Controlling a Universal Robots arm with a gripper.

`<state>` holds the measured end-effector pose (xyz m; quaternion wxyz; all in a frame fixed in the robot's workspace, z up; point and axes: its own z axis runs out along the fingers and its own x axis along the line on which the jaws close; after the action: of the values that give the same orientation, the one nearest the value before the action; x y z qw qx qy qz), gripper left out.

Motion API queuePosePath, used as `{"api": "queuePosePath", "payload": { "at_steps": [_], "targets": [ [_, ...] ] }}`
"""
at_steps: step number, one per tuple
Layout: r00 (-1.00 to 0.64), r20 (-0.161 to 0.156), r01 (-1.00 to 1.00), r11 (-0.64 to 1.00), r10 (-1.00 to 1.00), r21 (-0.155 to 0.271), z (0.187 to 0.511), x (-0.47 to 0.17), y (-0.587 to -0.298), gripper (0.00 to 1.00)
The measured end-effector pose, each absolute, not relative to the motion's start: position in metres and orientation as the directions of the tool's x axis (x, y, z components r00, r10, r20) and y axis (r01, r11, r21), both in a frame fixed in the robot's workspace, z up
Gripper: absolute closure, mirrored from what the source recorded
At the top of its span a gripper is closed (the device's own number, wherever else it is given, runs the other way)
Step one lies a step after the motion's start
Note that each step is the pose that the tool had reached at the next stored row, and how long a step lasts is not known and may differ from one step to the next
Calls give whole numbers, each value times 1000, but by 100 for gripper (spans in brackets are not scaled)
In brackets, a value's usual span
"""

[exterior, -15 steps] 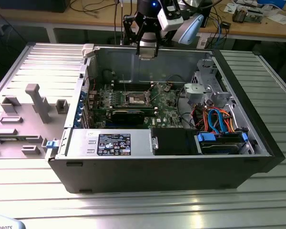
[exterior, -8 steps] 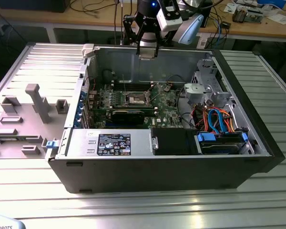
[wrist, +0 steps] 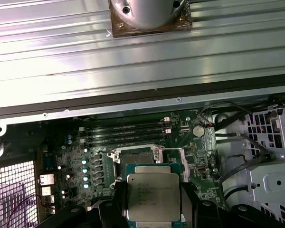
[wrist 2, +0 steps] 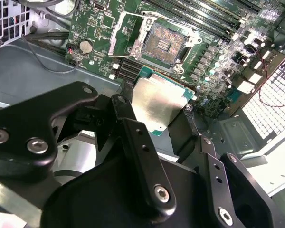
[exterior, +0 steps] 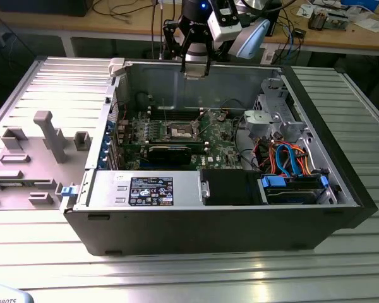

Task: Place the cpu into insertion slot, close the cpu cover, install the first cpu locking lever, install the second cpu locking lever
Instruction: 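Place the cpu into insertion slot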

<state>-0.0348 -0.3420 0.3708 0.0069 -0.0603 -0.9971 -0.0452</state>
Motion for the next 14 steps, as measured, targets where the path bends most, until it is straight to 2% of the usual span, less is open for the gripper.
{"api": "queuePosePath", "payload": {
  "at_steps": [14],
  "targets": [
    [-971, 19, 239, 967, 239, 89, 370, -35, -342, 46]
  ]
}}
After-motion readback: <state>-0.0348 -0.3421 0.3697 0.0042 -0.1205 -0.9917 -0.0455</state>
